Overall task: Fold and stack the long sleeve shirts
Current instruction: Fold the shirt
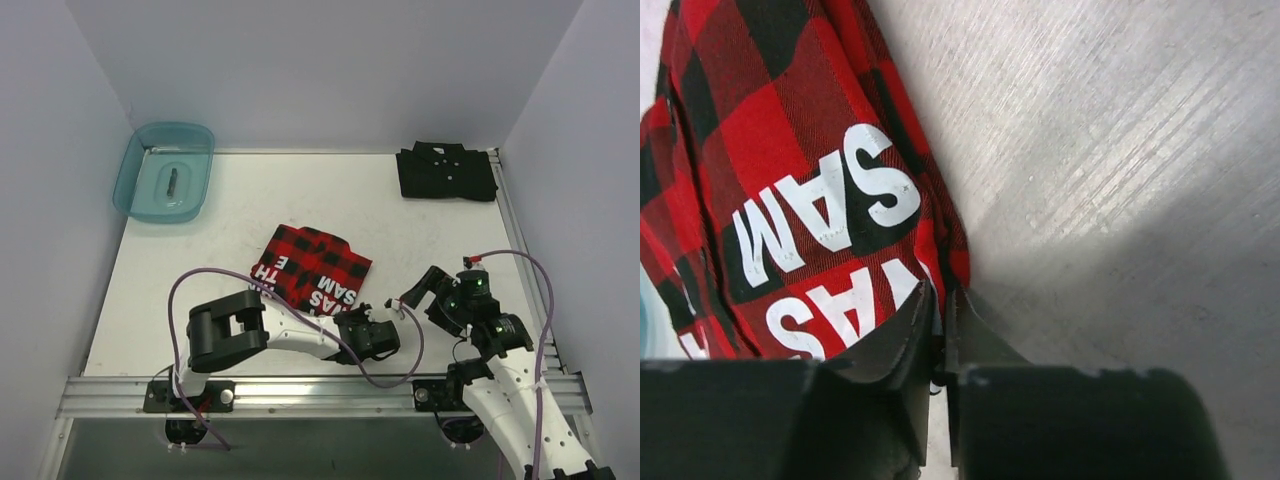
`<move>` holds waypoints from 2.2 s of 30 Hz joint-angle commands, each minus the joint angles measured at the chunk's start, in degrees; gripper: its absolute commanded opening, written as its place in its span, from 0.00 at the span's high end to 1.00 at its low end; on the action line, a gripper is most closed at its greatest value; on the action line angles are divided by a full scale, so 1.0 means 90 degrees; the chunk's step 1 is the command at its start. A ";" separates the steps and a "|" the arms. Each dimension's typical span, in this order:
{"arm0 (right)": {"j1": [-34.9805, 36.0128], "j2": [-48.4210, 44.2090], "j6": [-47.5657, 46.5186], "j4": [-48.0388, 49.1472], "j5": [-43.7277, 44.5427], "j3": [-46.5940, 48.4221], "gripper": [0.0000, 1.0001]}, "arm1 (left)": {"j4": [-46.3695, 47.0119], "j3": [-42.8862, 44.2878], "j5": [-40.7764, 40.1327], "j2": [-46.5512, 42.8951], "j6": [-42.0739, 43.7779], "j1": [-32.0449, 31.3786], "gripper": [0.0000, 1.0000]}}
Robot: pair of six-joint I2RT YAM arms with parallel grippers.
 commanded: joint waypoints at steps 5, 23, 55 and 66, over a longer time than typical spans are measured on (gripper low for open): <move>-0.0072 0.0943 0.0704 0.1492 -0.0739 -0.0278 0.00 | -0.0084 -0.0343 0.0914 -0.1108 -0.0543 0.0300 0.97; 0.1724 0.5328 0.3243 0.7509 -0.0731 -0.0855 0.00 | 0.0307 -0.0871 0.2166 -0.2194 -0.1257 0.1004 0.97; 0.2067 0.7353 0.3870 1.0119 -0.0672 -0.1138 0.87 | -0.0015 -0.0188 0.2780 -0.2292 -0.3190 0.1218 0.65; 0.1081 0.5782 0.2407 0.7750 -0.2018 -0.0535 1.00 | -0.1196 0.0292 0.4070 -0.3873 -0.2627 0.3062 0.20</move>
